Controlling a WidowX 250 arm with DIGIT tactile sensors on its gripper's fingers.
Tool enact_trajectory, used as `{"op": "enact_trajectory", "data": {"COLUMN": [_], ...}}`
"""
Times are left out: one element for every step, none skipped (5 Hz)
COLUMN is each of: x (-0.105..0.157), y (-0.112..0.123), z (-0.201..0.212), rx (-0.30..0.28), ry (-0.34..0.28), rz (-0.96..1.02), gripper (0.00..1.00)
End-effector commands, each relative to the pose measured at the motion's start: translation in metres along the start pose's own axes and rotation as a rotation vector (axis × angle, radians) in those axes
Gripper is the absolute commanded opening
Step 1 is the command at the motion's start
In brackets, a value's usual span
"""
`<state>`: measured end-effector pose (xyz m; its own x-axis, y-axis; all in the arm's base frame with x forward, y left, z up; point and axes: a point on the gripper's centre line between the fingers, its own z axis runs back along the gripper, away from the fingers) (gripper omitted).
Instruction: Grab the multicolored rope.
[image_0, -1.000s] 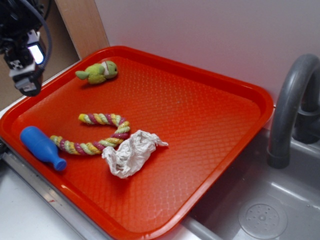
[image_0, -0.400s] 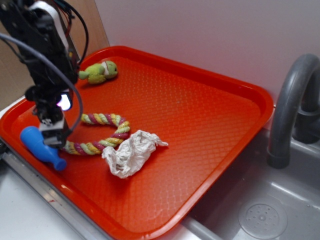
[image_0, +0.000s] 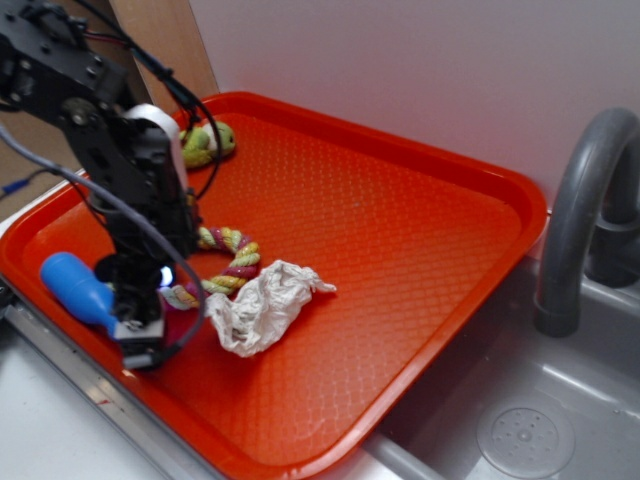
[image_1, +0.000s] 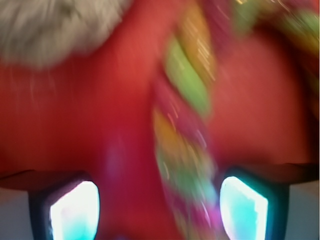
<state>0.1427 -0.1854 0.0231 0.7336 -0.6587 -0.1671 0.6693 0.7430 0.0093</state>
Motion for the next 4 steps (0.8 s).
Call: {"op": "enact_trajectory", "data": {"x": [-0.002, -0.008, -0.016, -0.024], "y": [-0.020, -0.017, 0.000, 0.043], "z": [-0.004, 0.007, 0.035, 0.084], "rx": [-0.047, -0.042, -0.049, -0.089], "ry": [-0.002, -0.017, -0.022, -0.054], "rz": [0.074, 0.119, 0.230, 0.477], "gripper": [0.00, 0.00, 0.00, 0.00]}}
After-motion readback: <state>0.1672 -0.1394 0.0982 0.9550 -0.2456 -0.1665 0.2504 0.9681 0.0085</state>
